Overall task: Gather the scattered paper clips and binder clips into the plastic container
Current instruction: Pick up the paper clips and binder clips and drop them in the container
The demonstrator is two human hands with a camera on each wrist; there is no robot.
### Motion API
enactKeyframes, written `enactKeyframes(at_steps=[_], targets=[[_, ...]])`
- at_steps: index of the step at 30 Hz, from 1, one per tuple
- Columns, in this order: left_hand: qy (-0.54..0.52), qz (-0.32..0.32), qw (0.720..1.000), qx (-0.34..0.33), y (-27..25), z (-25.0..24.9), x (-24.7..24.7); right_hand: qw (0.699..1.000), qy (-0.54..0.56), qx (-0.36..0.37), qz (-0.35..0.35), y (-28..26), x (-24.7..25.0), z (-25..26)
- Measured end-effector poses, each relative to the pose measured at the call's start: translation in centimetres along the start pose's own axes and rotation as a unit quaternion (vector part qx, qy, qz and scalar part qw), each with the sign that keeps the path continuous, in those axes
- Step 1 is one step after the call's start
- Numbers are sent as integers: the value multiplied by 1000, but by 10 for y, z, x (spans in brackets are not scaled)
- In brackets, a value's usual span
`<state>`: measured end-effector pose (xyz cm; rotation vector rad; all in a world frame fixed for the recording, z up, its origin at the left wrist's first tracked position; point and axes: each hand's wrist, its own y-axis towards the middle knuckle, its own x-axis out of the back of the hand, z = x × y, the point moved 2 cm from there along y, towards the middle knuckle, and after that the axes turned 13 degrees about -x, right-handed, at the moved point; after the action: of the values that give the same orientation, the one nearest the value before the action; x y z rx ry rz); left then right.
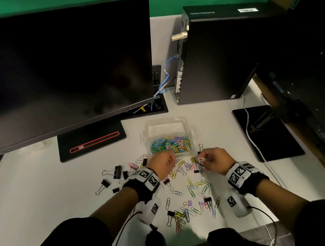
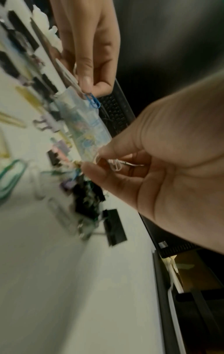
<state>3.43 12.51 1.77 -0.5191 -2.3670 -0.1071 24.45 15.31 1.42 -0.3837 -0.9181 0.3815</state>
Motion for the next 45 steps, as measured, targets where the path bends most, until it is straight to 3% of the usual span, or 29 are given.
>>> enactKeyframes(at_steps=[10,15,21,25,35,41,45], targets=[[31,-87,993,79,31,14,43,994,64,63,-61,28,1,65],[32,-38,999,17,12,2,30,996,-20,91,-7,15,-9,54],[61,177,981,-56,-29,-4,-4,988,-102,91,76,-15,-19,2],[57,251,964,-71,-43,-3,-29,984,-132,70,102,-38,-20,-29],[88,289,947,-105,-35,-20,-64,986,-112,70,101,-60,-40,-44],[84,251,957,-117,-33,-18,-65,989,-109,46,91,-57,-41,-45],[73,225,966,-105,-33,-14,-63,994,-41,12,99,-55,-34,-44]])
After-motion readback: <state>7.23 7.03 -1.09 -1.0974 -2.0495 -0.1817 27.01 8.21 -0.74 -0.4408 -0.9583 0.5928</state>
